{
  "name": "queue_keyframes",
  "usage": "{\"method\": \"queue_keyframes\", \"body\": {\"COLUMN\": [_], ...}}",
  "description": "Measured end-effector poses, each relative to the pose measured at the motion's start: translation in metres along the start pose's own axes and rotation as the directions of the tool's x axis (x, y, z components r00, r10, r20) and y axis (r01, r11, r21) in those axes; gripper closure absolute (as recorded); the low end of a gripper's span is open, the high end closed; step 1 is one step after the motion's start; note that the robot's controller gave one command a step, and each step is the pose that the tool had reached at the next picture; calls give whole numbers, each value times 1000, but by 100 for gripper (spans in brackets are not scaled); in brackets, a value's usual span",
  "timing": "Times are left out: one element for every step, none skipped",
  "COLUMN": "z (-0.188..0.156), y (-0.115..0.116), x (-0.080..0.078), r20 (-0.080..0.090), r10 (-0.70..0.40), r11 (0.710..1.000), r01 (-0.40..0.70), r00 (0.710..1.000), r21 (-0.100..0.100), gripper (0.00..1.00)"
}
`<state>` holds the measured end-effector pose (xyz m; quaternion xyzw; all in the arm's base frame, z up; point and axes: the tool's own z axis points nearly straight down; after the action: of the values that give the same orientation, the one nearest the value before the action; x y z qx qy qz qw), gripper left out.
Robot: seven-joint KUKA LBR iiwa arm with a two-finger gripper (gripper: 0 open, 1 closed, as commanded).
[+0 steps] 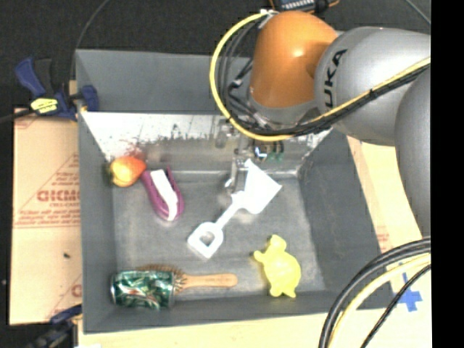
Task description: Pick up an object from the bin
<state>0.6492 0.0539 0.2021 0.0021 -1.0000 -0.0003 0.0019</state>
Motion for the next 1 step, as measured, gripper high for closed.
{"method": "queue_keyframes", "body": {"z": [-5], "y": [0], "x": [-2], "r20": [8], "r10": [1], "r11": [1000], "r01": [-1], "r00": [1000], "r21": [-1], "gripper": [0]}}
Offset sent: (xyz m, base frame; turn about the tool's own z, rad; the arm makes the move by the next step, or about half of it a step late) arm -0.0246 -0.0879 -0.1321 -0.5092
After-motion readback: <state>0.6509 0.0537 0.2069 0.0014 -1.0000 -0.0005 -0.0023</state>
